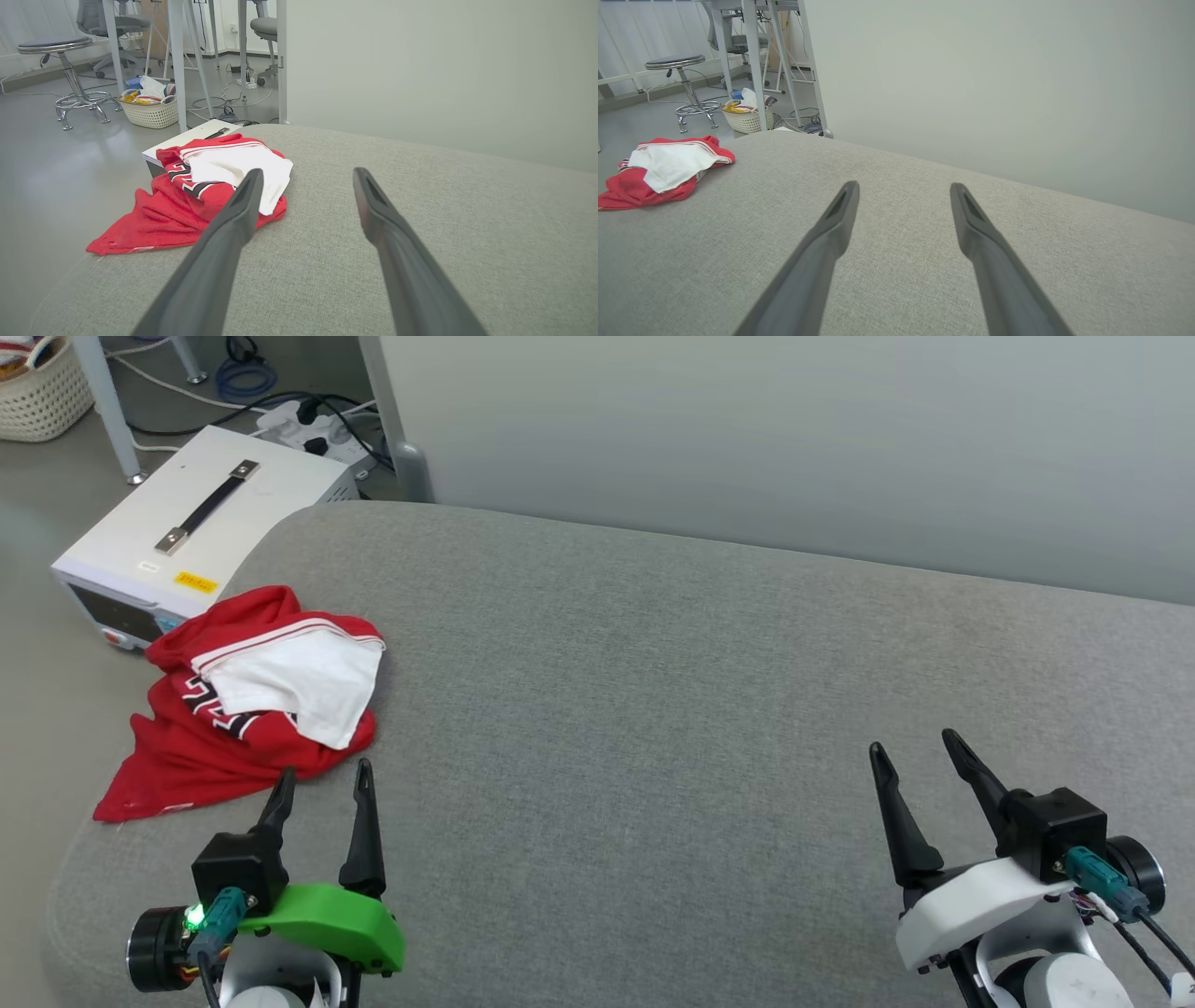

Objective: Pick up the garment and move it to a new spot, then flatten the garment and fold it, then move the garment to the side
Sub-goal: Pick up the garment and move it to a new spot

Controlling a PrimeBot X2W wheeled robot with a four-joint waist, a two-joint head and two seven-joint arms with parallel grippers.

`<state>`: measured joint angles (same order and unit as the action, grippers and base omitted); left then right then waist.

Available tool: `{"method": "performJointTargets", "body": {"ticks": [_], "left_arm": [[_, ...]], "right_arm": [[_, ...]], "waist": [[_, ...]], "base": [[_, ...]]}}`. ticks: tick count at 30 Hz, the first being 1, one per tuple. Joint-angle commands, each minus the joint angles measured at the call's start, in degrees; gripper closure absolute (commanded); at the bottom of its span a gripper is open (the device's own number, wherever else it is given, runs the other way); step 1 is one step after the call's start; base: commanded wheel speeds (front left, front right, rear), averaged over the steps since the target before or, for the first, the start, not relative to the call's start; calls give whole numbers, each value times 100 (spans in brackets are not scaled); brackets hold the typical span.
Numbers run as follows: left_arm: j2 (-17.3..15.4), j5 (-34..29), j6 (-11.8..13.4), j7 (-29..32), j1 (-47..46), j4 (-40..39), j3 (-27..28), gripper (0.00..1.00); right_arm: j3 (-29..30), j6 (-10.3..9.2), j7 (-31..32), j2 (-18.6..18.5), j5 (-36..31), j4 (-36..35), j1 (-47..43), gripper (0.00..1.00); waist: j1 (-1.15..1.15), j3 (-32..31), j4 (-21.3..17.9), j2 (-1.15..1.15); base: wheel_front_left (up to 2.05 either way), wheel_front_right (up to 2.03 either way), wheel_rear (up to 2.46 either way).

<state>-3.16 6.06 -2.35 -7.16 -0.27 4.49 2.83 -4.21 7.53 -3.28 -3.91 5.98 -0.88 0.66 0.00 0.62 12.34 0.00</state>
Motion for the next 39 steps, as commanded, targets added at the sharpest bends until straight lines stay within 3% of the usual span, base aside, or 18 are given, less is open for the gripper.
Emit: {"method": "performJointTargets", "body": {"ticks": [1,19,39], "left_arm": [[14,24,-41,-76,-128,12,66,0],[18,179,-138,-292,-99,117,404,0],[23,306,-250,-528,-215,308,547,0]], "right_arm": [[-57,-2,-1,-41,58,-30,123,0],[-510,-3,-22,-162,184,-112,302,0],[-776,-4,-69,-267,285,-322,422,0]], "waist": [[0,37,264,0],[0,67,1326,0],[0,216,2050,0]], "base": [[0,0,0],[0,0,0],[-2,-2,-2]]}}
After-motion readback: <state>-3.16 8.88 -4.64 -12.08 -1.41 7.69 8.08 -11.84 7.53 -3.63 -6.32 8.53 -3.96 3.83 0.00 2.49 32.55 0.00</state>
